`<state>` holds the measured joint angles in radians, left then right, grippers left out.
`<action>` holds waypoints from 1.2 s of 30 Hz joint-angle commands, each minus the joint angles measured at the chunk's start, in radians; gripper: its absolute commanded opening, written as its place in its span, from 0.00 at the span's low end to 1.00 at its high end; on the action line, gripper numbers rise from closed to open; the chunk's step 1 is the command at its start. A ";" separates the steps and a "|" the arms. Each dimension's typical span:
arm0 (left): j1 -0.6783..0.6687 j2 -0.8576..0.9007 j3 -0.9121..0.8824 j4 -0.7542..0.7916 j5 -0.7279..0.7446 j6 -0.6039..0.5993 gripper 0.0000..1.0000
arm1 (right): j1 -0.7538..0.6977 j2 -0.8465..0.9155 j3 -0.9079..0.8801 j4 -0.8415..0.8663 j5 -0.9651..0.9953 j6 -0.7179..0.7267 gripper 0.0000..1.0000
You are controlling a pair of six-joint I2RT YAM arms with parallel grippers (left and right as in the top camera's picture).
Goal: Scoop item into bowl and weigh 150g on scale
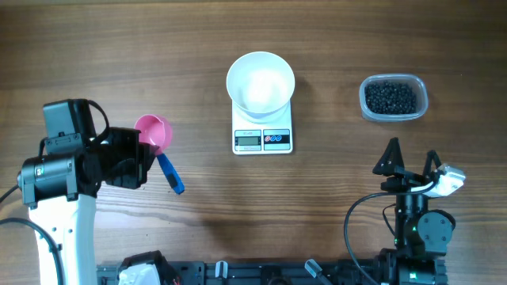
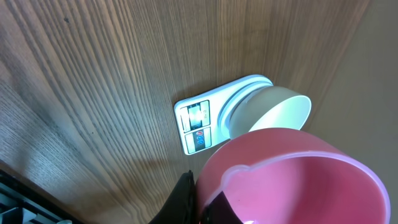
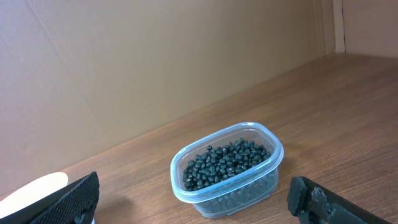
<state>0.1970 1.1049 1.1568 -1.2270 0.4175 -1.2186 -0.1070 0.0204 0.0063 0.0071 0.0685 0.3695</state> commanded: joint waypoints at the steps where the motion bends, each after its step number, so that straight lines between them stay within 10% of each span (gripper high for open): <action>1: -0.005 -0.005 0.003 0.003 0.008 -0.021 0.04 | 0.003 -0.004 0.000 0.003 -0.009 0.008 1.00; 36: -0.005 -0.005 0.003 -0.036 0.012 -0.125 0.04 | 0.003 -0.004 0.000 0.003 -0.009 0.008 0.99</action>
<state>0.1970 1.1049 1.1568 -1.2343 0.4141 -1.3056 -0.1070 0.0204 0.0063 0.0071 0.0685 0.3695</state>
